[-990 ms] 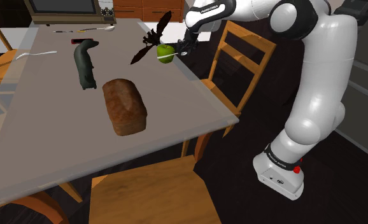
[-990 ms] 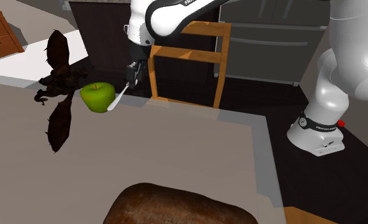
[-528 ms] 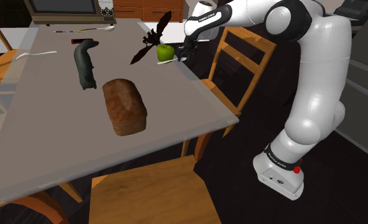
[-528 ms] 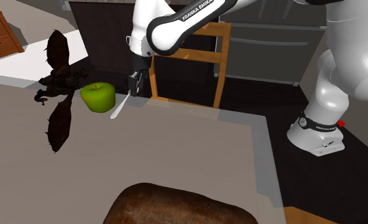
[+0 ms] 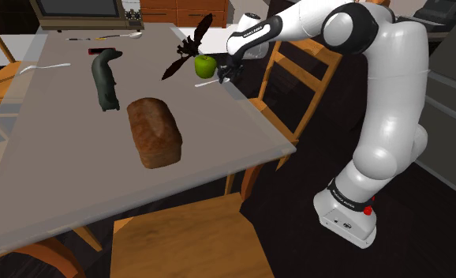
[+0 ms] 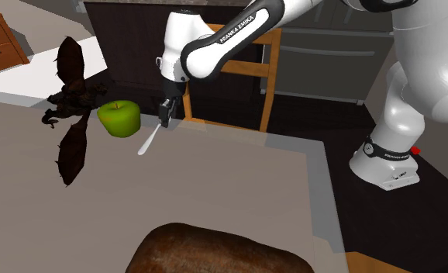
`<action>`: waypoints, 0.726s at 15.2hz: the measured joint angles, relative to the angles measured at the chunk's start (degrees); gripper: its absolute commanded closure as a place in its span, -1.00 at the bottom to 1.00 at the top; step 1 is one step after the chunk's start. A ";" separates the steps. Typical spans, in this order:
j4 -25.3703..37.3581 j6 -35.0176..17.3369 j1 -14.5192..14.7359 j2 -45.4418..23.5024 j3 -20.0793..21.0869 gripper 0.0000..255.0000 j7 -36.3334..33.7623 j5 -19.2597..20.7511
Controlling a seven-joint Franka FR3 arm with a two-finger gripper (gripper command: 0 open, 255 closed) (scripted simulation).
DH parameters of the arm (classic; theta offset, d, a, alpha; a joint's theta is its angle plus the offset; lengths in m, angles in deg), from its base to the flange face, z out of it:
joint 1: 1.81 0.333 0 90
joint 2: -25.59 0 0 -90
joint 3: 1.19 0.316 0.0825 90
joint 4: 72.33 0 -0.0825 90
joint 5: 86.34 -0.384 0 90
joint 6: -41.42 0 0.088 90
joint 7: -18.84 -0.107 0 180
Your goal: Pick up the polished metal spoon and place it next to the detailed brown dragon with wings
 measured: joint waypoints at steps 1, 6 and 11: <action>-0.12 -0.22 -0.02 -0.09 0.01 1.00 0.04 -0.02; -0.23 -0.45 -0.06 -0.20 0.02 1.00 0.10 -0.05; -0.23 -0.45 -0.06 -0.20 0.02 -1.00 0.10 -0.05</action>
